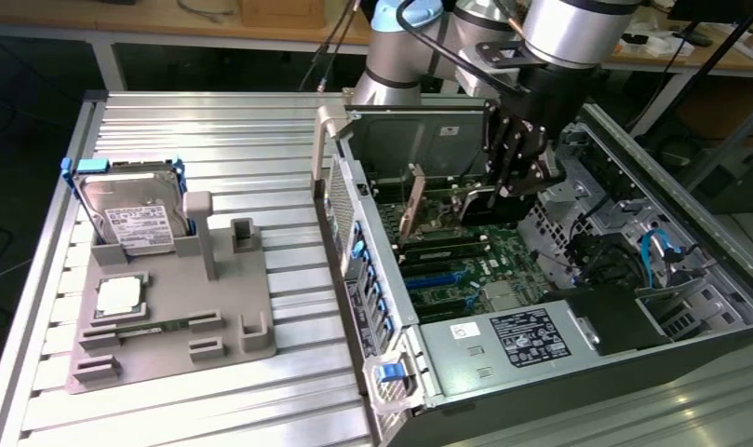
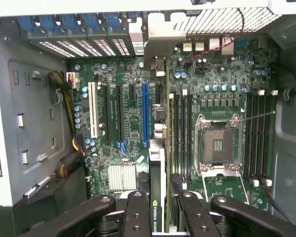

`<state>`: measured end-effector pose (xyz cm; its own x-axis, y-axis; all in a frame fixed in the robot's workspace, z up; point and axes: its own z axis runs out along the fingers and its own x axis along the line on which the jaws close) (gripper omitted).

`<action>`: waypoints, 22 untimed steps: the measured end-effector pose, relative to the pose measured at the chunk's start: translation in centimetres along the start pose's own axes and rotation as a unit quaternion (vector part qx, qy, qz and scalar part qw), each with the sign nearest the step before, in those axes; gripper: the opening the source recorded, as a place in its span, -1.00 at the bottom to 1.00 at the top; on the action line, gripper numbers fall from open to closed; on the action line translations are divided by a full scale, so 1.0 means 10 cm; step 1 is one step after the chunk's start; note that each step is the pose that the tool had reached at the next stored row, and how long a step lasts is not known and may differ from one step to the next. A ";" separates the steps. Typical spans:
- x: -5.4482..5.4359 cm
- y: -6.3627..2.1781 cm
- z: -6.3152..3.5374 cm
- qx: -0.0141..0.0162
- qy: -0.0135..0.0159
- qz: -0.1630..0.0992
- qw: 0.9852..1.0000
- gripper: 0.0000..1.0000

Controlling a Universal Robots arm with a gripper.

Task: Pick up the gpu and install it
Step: 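Insert the gpu into the slot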

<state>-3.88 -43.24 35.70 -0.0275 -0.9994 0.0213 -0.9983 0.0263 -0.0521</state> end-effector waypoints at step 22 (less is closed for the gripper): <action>0.03 0.076 0.193 0.000 0.000 0.000 1.000 -0.47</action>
<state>-4.54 -43.60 33.74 -0.0275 -0.9994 0.0215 -0.9983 0.0264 -0.0525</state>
